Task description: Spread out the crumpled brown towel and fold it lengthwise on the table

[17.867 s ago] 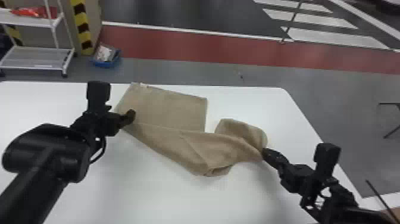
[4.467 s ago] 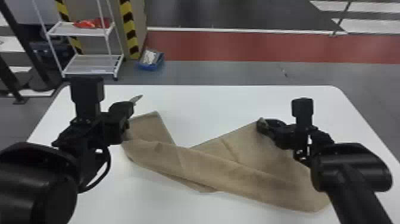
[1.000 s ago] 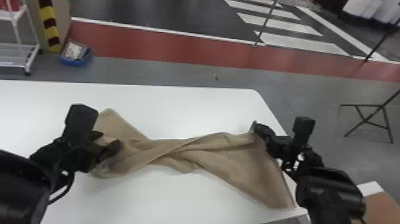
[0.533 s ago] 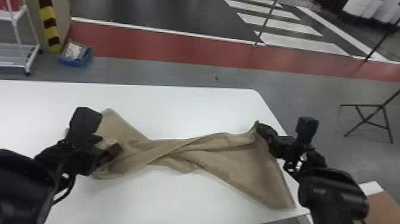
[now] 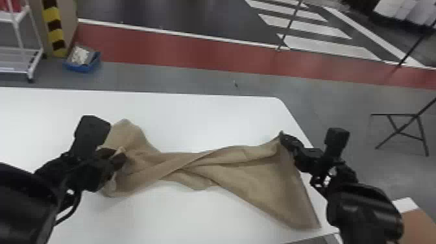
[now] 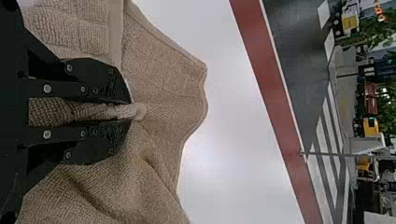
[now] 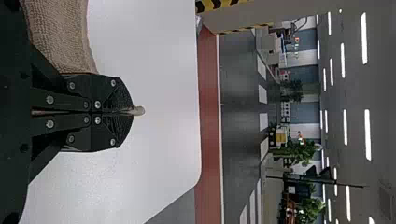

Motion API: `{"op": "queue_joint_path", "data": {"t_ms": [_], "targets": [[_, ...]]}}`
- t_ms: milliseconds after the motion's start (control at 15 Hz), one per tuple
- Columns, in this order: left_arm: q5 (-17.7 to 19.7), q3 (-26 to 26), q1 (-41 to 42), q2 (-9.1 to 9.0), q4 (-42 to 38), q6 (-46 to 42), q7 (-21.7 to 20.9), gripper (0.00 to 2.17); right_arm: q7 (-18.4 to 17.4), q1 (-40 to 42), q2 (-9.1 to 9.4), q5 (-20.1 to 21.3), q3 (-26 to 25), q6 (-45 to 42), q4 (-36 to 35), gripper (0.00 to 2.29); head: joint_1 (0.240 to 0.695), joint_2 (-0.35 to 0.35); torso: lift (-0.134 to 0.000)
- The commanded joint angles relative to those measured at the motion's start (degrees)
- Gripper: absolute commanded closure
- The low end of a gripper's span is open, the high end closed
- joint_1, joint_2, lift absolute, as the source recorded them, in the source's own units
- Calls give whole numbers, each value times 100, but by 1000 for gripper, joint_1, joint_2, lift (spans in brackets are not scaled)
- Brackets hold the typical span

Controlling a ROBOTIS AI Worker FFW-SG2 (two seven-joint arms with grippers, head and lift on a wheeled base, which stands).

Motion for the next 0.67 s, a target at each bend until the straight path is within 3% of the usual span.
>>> {"op": "queue_joint_path", "data": {"t_ms": [0,600], "targets": [[64,67,36,23,-157,-2,11,974,-5,-18,0,9,3,8,-1,1656,695,-350,-124],[223,304,80,67,-289,15,81,950,-5,-45,-149,9,-199,96,78,1656,695,-350,-124]]}}
